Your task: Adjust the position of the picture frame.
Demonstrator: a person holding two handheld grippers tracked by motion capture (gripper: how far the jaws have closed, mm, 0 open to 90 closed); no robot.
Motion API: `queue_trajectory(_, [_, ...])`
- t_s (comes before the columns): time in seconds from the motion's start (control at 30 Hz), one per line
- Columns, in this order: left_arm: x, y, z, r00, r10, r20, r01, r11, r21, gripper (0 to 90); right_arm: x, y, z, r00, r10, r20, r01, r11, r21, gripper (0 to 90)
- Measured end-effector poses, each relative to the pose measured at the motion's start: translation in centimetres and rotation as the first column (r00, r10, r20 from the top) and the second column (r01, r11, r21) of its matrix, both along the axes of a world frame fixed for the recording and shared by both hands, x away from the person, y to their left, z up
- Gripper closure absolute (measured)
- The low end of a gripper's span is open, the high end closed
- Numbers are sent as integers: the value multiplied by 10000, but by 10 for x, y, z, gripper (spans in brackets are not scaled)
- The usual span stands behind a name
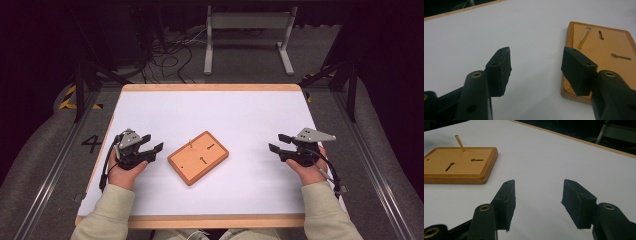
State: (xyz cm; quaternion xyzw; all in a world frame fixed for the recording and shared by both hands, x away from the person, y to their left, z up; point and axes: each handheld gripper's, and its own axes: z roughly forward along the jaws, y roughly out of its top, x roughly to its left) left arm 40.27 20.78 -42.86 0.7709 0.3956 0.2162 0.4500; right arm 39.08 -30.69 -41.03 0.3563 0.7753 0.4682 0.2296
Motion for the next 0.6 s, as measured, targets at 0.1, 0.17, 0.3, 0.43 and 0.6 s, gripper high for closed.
queue_trajectory(0.1, [4, -4, 1, 10000, -69, -40, 69, 10000, 42, 467, -2, -2, 0, 10000, -54, -21, 54, 10000, 12, 446])
queue_trajectory(0.17, [7, -8, 2, 9998, -178, -130, 178, 9998, 50, 505, -4, -3, 0, 9999, -93, -50, 93, 10000, 1, 446])
queue_trajectory(0.3, [14, -14, 3, 9987, -389, -338, 392, 9992, 107, 585, -6, -5, -1, 9999, -126, -100, 126, 9999, -15, 445])
queue_trajectory(0.43, [20, -18, 2, 9965, -551, -630, 559, 9984, 114, 687, -9, -8, -1, 9998, -172, -105, 172, 9999, -21, 445])
queue_trajectory(0.6, [27, -19, 0, 9921, -782, -977, 807, 9965, 218, 846, -11, -10, -2, 9996, -247, -151, 246, 9997, -36, 444])
